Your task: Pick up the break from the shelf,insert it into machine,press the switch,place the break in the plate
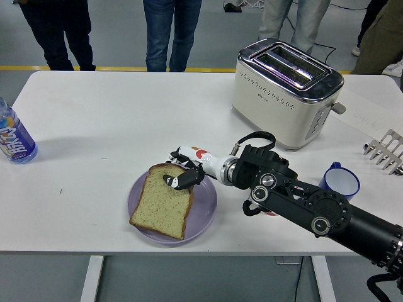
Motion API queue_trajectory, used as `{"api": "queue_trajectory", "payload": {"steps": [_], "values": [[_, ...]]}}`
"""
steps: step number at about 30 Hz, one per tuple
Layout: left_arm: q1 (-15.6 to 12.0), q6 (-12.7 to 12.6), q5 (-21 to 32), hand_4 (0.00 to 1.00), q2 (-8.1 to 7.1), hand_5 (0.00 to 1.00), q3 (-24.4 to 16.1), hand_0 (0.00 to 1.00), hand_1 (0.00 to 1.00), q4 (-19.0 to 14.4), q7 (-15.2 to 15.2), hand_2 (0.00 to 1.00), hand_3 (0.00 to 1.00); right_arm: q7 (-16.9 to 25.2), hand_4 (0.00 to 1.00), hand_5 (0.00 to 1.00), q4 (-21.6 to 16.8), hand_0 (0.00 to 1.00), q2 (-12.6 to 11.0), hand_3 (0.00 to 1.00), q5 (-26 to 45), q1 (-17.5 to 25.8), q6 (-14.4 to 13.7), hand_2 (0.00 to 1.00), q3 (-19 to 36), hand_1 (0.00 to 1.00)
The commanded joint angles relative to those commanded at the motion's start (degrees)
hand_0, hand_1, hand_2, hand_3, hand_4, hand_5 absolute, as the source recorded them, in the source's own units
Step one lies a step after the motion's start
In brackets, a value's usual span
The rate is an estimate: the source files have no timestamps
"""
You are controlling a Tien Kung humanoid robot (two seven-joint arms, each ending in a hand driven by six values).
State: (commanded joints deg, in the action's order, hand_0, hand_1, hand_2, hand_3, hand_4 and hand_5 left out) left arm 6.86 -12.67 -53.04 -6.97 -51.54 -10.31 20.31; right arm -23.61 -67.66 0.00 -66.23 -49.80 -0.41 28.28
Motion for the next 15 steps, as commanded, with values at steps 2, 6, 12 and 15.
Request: {"api": "queue_trajectory", "payload": {"steps": [2, 6, 12, 15], "values": [[0.0, 0.0, 0.1, 0.332, -0.01, 0.797, 0.1, 0.632, 0.486, 0.0, 0.0, 0.461, 0.539, 0.3, 0.538, 0.030, 0.1, 0.147, 0.0, 0.517, -0.4, -0.1, 0.6, 0.476, 0.1, 0.289], [0.1, 0.0, 0.3, 0.332, -0.02, 0.797, 0.3, 0.633, 0.485, 0.0, 0.0, 0.462, 0.539, 1.0, 0.569, 0.059, 0.1, 0.273, -0.1, 0.556, -1.4, -0.2, 2.2, 0.511, 0.2, 0.348], [0.3, -0.1, 0.9, 0.332, -0.05, 0.797, 0.6, 0.633, 0.485, 0.0, -0.2, 0.460, 0.539, 1.9, 0.607, 0.100, 0.4, 0.419, -0.2, 0.610, -2.9, -0.4, 3.5, 0.567, 0.5, 0.452], [0.4, -0.1, 1.1, 0.332, -0.06, 0.797, 0.7, 0.633, 0.485, 0.0, -0.2, 0.460, 0.539, 2.3, 0.607, 0.100, 0.5, 0.419, -0.2, 0.610, -3.7, -0.4, 3.8, 0.567, 0.6, 0.452]]}}
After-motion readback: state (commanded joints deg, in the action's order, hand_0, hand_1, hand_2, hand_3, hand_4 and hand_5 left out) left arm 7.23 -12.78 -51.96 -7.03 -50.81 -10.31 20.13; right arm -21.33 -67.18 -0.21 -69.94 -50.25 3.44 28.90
